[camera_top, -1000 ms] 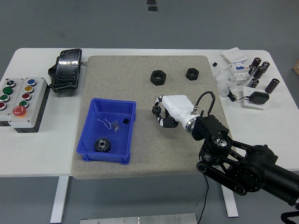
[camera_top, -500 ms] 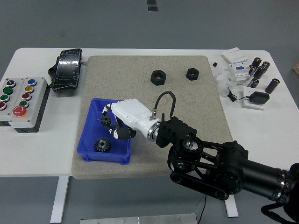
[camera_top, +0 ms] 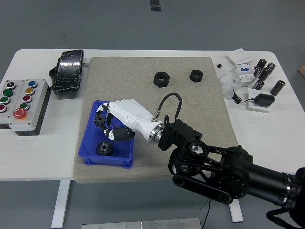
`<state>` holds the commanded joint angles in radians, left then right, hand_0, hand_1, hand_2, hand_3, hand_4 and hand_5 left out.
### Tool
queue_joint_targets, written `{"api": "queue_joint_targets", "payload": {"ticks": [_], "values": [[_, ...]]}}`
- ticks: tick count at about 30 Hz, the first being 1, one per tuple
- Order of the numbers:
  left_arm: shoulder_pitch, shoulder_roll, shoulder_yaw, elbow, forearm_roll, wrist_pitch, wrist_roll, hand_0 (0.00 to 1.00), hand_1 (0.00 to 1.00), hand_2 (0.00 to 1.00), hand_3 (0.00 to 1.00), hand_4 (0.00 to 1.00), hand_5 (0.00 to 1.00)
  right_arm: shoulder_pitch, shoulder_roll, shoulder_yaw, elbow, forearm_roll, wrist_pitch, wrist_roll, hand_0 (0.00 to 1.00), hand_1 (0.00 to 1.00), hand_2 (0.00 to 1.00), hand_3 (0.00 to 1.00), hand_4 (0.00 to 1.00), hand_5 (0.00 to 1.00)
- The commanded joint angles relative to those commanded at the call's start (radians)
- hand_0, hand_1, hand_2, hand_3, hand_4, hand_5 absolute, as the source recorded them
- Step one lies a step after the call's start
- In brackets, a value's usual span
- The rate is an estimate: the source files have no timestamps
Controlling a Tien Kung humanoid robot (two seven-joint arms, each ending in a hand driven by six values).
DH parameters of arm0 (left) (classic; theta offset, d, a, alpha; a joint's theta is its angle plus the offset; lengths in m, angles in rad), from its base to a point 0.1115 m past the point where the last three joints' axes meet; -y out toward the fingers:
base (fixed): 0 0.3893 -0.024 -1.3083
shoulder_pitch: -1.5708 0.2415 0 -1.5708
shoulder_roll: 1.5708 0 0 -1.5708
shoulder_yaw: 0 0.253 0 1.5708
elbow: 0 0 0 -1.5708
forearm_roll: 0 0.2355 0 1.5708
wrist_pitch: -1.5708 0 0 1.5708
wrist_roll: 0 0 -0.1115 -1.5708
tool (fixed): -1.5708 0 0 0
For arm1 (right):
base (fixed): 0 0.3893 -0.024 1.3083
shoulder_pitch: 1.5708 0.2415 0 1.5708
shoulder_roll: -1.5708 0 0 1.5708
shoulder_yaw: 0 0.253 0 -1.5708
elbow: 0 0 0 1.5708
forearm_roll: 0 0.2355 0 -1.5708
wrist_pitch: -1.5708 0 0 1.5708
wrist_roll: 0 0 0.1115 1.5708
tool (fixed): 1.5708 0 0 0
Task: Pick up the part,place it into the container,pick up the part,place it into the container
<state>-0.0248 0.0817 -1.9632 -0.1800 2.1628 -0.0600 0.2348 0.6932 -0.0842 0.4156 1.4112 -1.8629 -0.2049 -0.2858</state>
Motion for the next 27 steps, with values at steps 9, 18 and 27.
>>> {"api": "queue_joint_targets", "payload": {"ticks": [9, 18, 27], "values": [[0.002, 0.004, -0.003, 0.0, 0.002, 0.002, 0.0, 0.661, 0.566, 0.59, 0.63, 0.734, 0.491, -0.008, 0.003, -0.018, -0.013, -0.036, 0.025, -0.035, 0.72, 0.876, 0.889, 0.934, 0.806, 0.311], [0.003, -0.001, -0.004, 0.0, 0.006, 0.0, 0.0, 0.661, 0.566, 0.589, 0.629, 0.729, 0.482, -0.054, -0.032, 0.094, 0.017, -0.04, -0.025, -0.019, 0.7, 0.86, 0.855, 0.888, 0.81, 0.323], [0.008, -0.003, -0.011, 0.0, 0.009, 0.003, -0.002, 0.66, 0.566, 0.588, 0.628, 0.725, 0.475, -0.21, -0.101, 0.33, 0.022, 0.246, 0.009, 0.18, 0.708, 0.848, 0.825, 0.841, 0.856, 0.428]]}}
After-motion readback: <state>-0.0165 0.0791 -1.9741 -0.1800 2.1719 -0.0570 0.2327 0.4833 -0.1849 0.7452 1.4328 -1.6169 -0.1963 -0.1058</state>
